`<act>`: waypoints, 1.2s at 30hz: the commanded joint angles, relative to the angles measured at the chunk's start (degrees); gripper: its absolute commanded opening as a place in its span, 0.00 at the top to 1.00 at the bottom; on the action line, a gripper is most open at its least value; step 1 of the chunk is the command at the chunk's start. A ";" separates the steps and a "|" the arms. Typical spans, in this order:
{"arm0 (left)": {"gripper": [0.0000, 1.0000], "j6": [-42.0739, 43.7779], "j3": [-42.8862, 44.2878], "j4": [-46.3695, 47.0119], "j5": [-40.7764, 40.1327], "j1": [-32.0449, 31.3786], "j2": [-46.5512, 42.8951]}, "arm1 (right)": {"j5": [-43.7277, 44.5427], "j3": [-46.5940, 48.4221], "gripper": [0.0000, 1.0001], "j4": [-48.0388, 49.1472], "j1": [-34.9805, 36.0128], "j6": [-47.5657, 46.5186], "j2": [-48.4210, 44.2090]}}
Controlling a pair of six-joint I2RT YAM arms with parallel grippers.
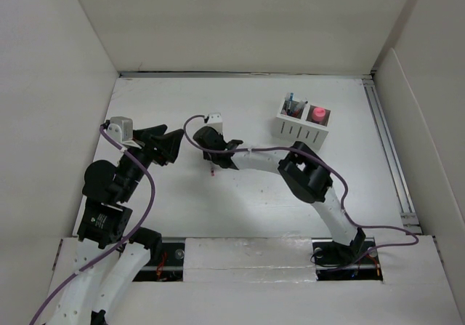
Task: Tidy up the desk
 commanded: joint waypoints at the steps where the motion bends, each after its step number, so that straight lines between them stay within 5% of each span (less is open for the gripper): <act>1: 0.46 0.33 0.37 2.48 0.86 -0.16 -0.43 | 0.07 -4.88 0.98 -1.88 -0.20 0.86 -3.68; 11: 0.46 0.33 0.29 2.48 0.68 -0.16 0.18 | 0.34 -17.46 0.99 0.76 -0.73 -0.63 -16.52; 21: 0.46 0.33 0.28 2.48 0.77 -0.16 0.18 | -1.60 -14.31 0.63 -1.00 -1.78 -0.63 -12.48; 36: 0.46 0.33 0.29 2.39 0.68 -0.16 0.09 | -1.33 -13.68 0.78 -4.60 -2.40 -0.02 -8.52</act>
